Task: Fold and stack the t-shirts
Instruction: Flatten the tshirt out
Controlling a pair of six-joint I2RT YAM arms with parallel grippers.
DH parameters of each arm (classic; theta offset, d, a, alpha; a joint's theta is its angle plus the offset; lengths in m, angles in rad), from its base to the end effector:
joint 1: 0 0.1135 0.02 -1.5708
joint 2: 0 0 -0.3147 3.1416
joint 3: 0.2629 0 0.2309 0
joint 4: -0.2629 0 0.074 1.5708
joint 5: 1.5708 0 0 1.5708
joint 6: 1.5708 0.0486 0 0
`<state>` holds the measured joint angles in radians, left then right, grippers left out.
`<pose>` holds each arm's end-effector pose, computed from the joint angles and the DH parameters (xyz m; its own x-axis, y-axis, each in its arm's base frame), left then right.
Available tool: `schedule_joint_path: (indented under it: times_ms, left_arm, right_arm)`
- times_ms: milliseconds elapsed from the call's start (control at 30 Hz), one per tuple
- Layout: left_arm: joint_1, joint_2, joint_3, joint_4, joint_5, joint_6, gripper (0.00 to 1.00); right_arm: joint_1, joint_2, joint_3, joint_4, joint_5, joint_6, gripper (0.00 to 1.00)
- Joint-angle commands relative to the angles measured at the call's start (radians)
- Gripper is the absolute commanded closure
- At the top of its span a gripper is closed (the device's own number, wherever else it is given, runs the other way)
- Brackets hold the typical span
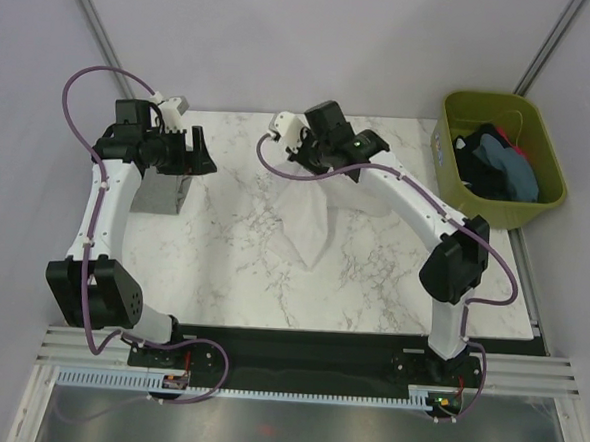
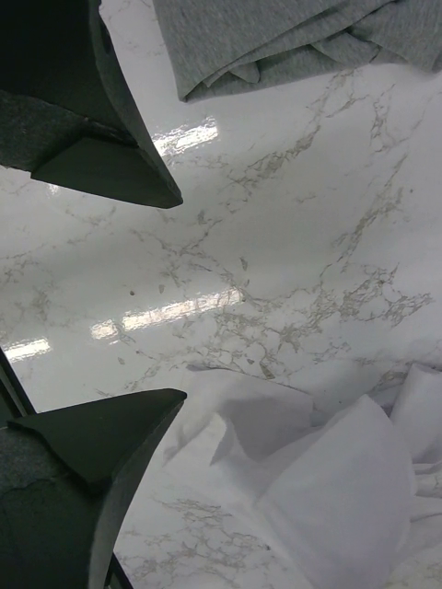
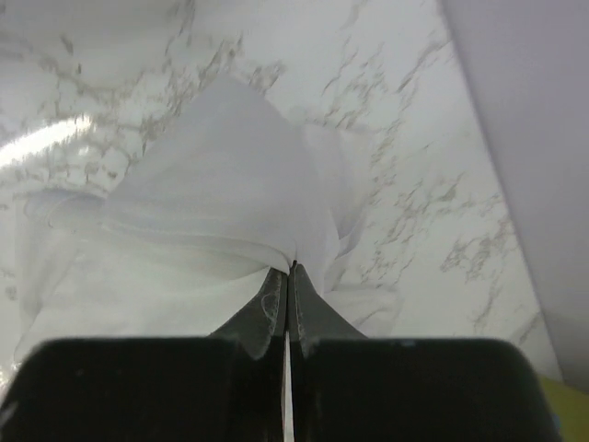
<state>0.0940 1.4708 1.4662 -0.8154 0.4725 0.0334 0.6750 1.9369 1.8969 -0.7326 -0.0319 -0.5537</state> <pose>0.2926 0.0054 0.3999 -0.7200 -0.0380 -0.6930 0.2497 0.9174 -0.3098 0.3469 0.2797 0.3728 -0.1257 -0.7738 -0.6208 -0.8330 0.4222 -0.3576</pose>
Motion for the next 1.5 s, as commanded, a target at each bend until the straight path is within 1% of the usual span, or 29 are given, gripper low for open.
schedule_joint_path:
  times_ms: [0,33,100,133,200,233,300,333,367,400,433,467,500,533,567,600,633,667,700,767,800,900,933,1033,1067,1133,1267,1367,1467]
  left_arm:
    - [0.004,-0.009,0.039,0.021,-0.003,-0.024,0.13]
    - [0.004,-0.006,0.043,0.021,-0.002,-0.024,0.13]
    - [0.004,-0.001,0.046,0.019,0.003,-0.024,0.12]
    - [0.004,0.005,0.046,0.019,0.006,-0.024,0.12]
    - [0.004,0.008,0.046,0.018,0.023,-0.024,0.13]
    - [0.004,0.009,0.043,0.019,0.031,-0.026,0.13]
    - [0.004,0.017,0.037,0.019,0.047,-0.050,0.13]
    - [0.003,0.019,0.034,0.019,0.049,-0.050,0.13]
    - [0.003,0.028,0.033,0.019,0.048,-0.050,0.13]
    - [0.003,0.031,0.029,0.018,0.049,-0.050,0.13]
    - [0.003,0.036,0.032,0.018,0.049,-0.052,0.13]
    - [0.004,0.043,0.034,0.016,0.052,-0.053,0.13]
    - [0.004,0.045,0.039,0.018,0.054,-0.059,0.13]
    - [0.004,0.051,0.046,0.016,0.058,-0.061,0.13]
    - [0.004,0.052,0.052,0.016,0.060,-0.061,0.13]
    - [0.004,0.062,0.057,0.016,0.060,-0.063,0.13]
    - [0.003,0.065,0.068,0.016,0.060,-0.064,0.13]
    - [0.003,0.069,0.072,0.016,0.057,-0.064,0.13]
    - [0.004,0.077,0.077,0.016,0.055,-0.064,0.13]
    - [0.004,0.079,0.079,0.016,0.051,-0.064,0.13]
    - [0.004,0.079,0.075,0.016,0.051,-0.064,0.13]
    - [0.004,0.071,0.054,0.016,0.043,-0.063,0.13]
    - [0.004,0.060,0.048,0.018,0.043,-0.063,0.13]
    - [0.004,0.039,0.019,0.018,0.043,-0.063,0.13]
    - [0.004,0.019,0.011,0.018,0.043,-0.063,0.13]
    - [0.006,0.000,-0.003,0.018,0.043,-0.063,0.13]
    - [0.010,-0.043,-0.030,0.018,0.043,-0.063,0.13]
    - [0.012,-0.064,-0.061,0.018,0.043,-0.063,0.13]
    - [0.012,-0.066,-0.076,0.018,0.043,-0.063,0.13]
  right_arm:
    - [0.003,-0.041,0.252,0.047,-0.034,0.055,1.00]
    - [0.003,-0.041,0.340,0.051,-0.036,0.057,1.00]
    - [0.003,-0.050,0.405,0.062,-0.033,0.058,1.00]
    - [0.003,-0.059,0.422,0.068,-0.025,0.057,1.00]
    - [0.003,-0.122,0.378,0.110,0.001,0.046,1.00]
    - [0.003,-0.148,0.298,0.122,0.025,0.035,1.00]
    - [0.003,-0.220,0.202,0.140,0.090,0.012,1.00]
    - [-0.002,-0.243,0.101,0.142,0.134,0.009,1.00]
    - [-0.005,-0.289,0.047,0.141,0.156,0.006,1.00]
    - [-0.009,-0.315,-0.011,0.141,0.167,0.023,1.00]
    - [-0.023,-0.338,-0.122,0.136,0.173,0.044,1.00]
    - [-0.028,-0.389,-0.174,0.090,0.130,0.069,1.00]
    - [-0.029,-0.415,-0.224,0.053,0.083,0.096,0.93]
    - [-0.023,-0.438,-0.317,0.014,0.019,0.113,0.85]
    - [-0.019,-0.484,-0.361,-0.040,-0.099,0.136,0.76]
    - [-0.011,-0.501,-0.395,-0.059,-0.158,0.159,0.72]
    - [-0.005,-0.513,-0.442,-0.071,-0.205,0.214,0.66]
    - [-0.002,-0.521,-0.453,-0.077,-0.273,0.234,0.62]
    - [-0.002,-0.515,-0.455,-0.074,-0.283,0.245,0.54]
    - [-0.003,-0.466,-0.408,-0.042,-0.263,0.248,0.46]
    - [-0.003,-0.442,-0.354,-0.025,-0.231,0.245,0.44]
    - [-0.003,-0.310,-0.260,0.027,-0.209,0.209,0.42]
    - [-0.006,-0.226,-0.193,0.036,-0.211,0.202,0.43]
    - [-0.003,-0.089,-0.061,0.036,-0.239,0.196,0.44]
    - [-0.005,-0.008,-0.033,0.047,-0.246,0.195,0.45]
    - [-0.008,0.104,0.043,0.058,-0.261,0.201,0.46]
    - [-0.025,0.262,0.157,0.058,-0.270,0.242,0.47]
    - [-0.041,0.316,0.188,0.056,-0.244,0.261,0.48]
    - [-0.061,0.292,0.165,0.056,-0.230,0.279,0.48]
